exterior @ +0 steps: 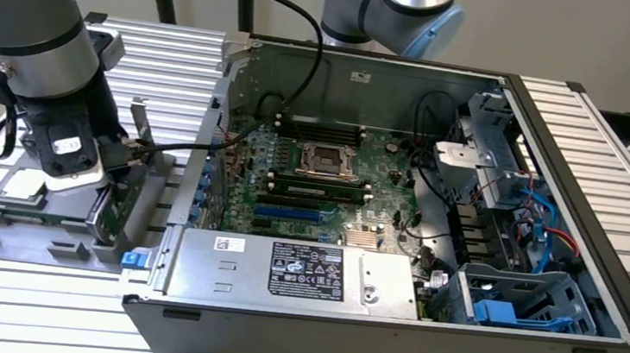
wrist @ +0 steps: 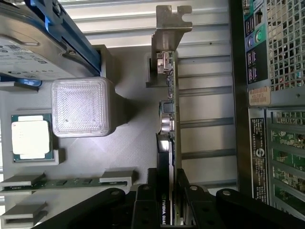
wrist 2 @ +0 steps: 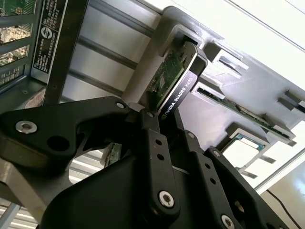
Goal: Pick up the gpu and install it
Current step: 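Pick up the gpu and move the gpu toward the slot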
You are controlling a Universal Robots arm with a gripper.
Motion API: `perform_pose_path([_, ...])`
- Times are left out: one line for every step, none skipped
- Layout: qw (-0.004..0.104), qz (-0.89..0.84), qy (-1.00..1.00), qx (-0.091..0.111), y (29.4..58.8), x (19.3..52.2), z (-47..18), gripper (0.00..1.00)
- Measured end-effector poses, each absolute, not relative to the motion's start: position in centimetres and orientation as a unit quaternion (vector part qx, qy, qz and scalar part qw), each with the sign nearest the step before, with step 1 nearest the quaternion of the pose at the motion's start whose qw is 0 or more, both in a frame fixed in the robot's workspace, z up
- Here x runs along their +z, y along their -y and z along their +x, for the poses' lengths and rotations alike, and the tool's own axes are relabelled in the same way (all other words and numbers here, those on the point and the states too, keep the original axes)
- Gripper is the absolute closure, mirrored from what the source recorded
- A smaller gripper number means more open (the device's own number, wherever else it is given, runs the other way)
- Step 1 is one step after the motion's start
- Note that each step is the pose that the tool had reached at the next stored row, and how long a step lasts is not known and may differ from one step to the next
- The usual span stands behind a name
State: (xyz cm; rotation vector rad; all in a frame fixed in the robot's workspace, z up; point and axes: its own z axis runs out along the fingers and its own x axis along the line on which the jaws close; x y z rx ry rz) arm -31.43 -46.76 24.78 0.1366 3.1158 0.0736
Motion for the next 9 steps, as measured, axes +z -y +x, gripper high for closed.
perform_pose_path([0.011, 0.044, -0.999, 0.024, 46.77, 24.79, -31.42, 1.00])
perform_pose_path([0.011, 0.044, -0.999, 0.024, 46.76, 24.80, -31.42, 1.00])
perform_pose_path([0.011, 0.044, -0.999, 0.024, 46.77, 24.81, -31.42, 1.00])
perform_pose_path([0.011, 0.044, -0.999, 0.024, 46.76, 24.81, -31.42, 1.00])
perform_pose_path([0.011, 0.044, -0.999, 0.024, 46.76, 24.82, -31.42, 1.00])
perform_pose_path([0.011, 0.044, -0.999, 0.024, 46.76, 24.82, -31.43, 1.00])
perform_pose_path([0.011, 0.044, -0.999, 0.024, 46.77, 24.83, -31.42, 1.00])
perform_pose_path([0.011, 0.044, -0.999, 0.024, 46.77, 24.84, -31.42, 1.00])
perform_pose_path([0.011, 0.044, -0.999, 0.023, 46.77, 24.89, -31.43, 1.00])
